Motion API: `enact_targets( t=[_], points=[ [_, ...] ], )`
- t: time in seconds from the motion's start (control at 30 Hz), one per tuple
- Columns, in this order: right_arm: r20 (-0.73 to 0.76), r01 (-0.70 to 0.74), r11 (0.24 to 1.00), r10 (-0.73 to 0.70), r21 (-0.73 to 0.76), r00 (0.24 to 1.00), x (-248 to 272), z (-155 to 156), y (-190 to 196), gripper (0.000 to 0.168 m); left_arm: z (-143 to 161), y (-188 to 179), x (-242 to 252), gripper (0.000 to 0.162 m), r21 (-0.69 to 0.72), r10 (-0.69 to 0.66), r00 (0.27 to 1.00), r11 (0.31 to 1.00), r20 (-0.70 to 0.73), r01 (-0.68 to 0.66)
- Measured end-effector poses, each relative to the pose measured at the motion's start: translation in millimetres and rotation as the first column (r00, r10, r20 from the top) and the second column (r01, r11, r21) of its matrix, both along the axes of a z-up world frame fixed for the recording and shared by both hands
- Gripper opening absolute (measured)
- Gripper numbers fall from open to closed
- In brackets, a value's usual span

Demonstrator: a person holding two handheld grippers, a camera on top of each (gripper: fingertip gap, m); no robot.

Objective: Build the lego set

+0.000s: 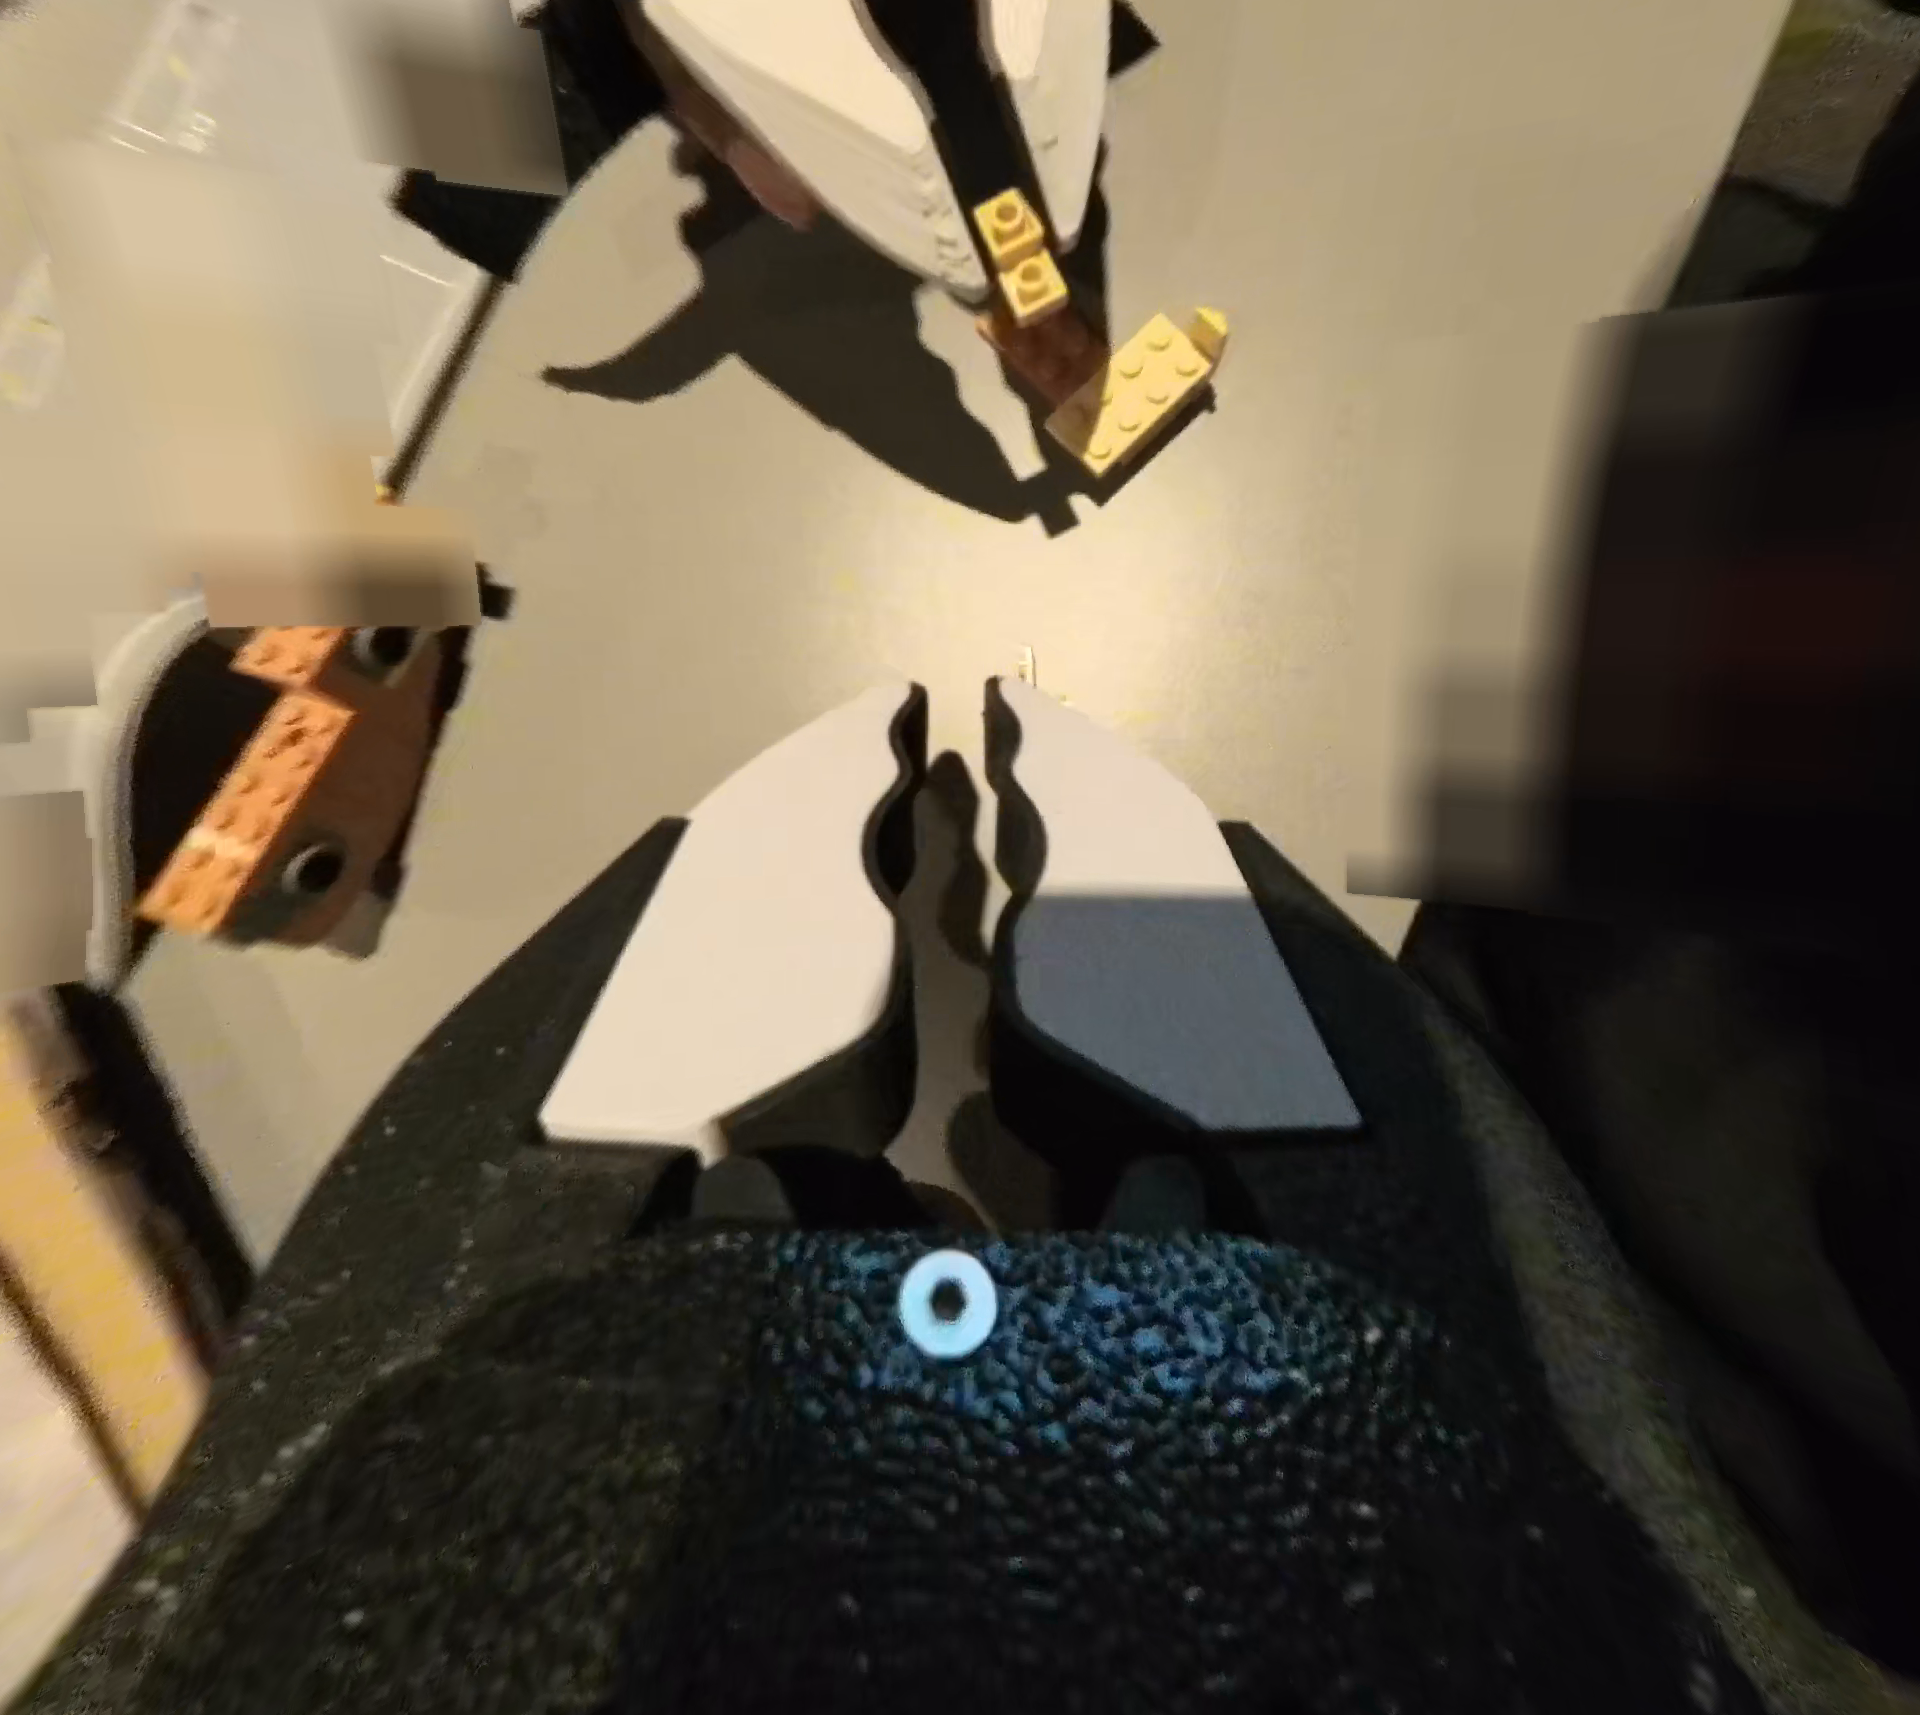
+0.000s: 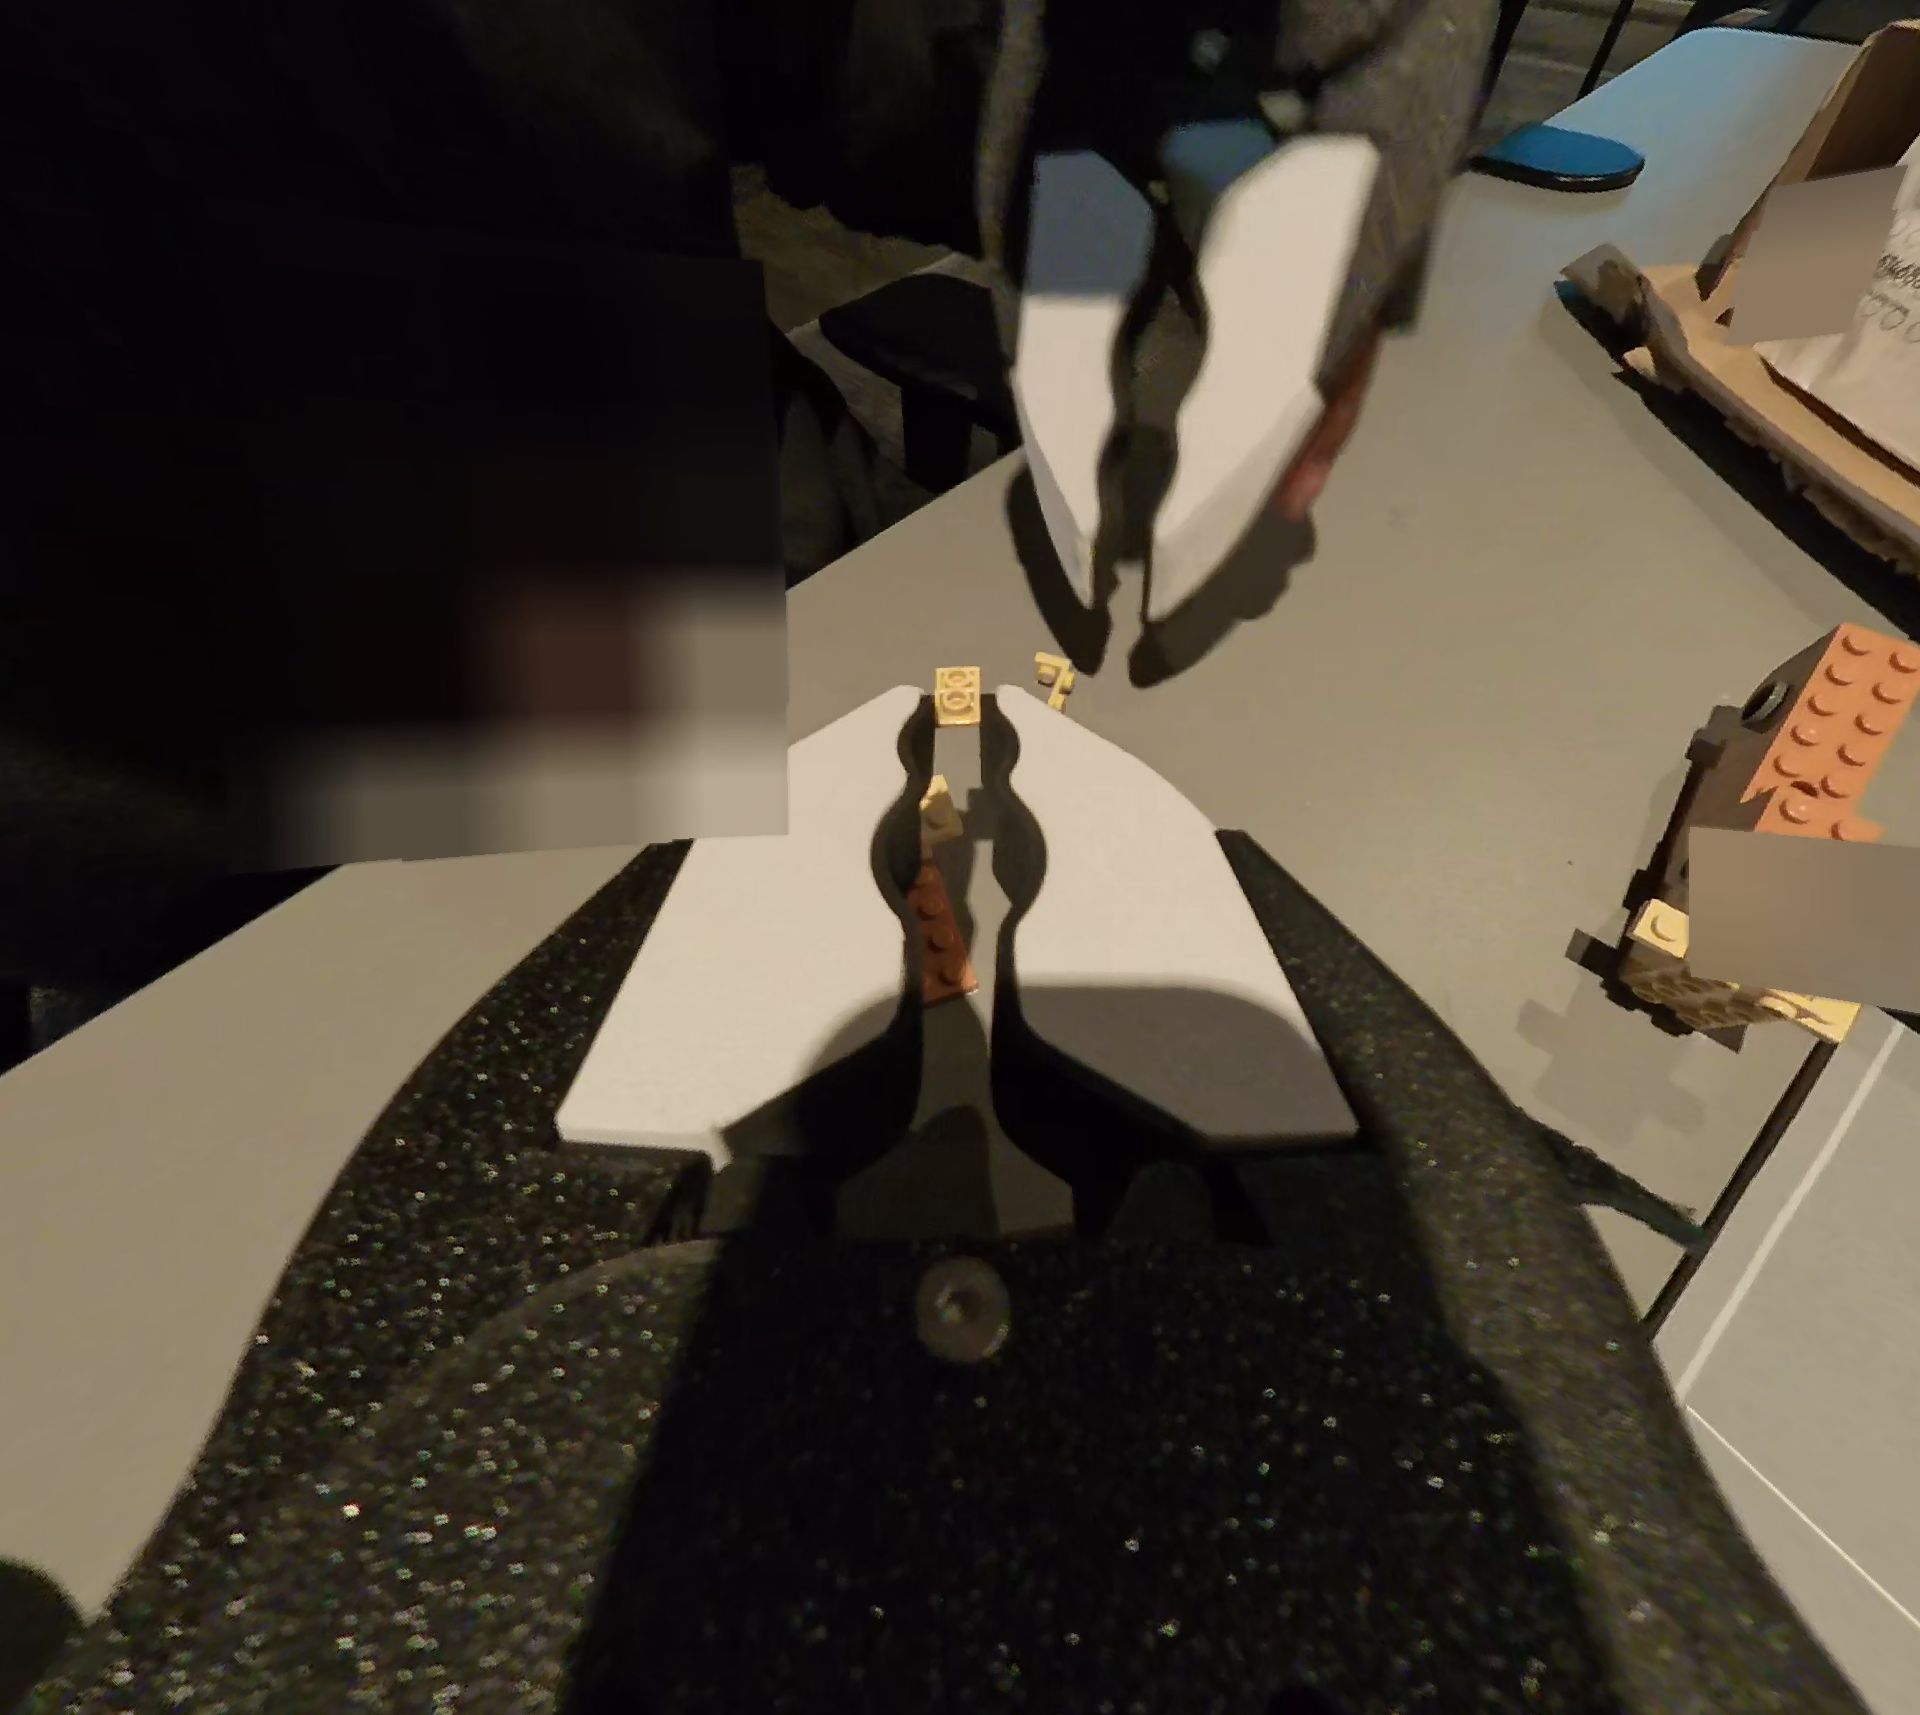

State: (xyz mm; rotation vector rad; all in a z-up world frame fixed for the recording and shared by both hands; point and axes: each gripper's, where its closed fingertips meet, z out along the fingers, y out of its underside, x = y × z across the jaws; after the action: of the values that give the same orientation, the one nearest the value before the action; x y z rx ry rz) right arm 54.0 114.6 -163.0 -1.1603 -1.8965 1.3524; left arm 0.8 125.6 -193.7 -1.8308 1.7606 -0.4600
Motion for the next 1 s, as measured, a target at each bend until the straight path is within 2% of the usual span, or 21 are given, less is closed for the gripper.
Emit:
enact_targets(
  t=[0.13, 0.2, 0.47, 0.67, 0.83, 1.0],
  points=[
    [0.009, 0.007, 1.000, -0.007, 0.023, 1.000, -1, -3, -1, 0.008, -11, 0, 9, 0.007, -0.192, -0.062, 0.998, 0.980, -0.025, 0.056],
    [0.012, 0.008, 0.999, -0.009, 0.032, 1.000, -1, -4, -1, 0.008, -15, -4, 10, 0.007, -0.237, -0.099, 0.993, 0.968, -0.063, 0.081],
    [0.014, 0.004, 1.000, -0.004, 0.029, 1.000, 0, -4, -1, 0.008, -32, -10, 7, 0.009, -0.214, -0.144, 0.962, 0.972, -0.234, 0.093],
    [0.018, 0.009, 0.999, -0.010, 0.037, 1.000, -1, -5, -1, 0.008, -32, -10, 8, 0.004, -0.196, -0.121, 0.960, 0.978, -0.251, 0.072],
    [0.015, 0.016, 0.999, -0.017, 0.042, 1.000, -1, -5, -1, 0.008, -32, -11, 8, 0.004, -0.222, -0.081, 0.976, 0.974, -0.203, 0.035],
    [-0.013, 0.040, 0.998, -0.039, 0.044, 0.999, -1, -2, 2, 0.008, -10, -6, 21, 0.003, -0.253, 0.032, 0.999, 0.967, 0.019, -0.026]
  ],
)
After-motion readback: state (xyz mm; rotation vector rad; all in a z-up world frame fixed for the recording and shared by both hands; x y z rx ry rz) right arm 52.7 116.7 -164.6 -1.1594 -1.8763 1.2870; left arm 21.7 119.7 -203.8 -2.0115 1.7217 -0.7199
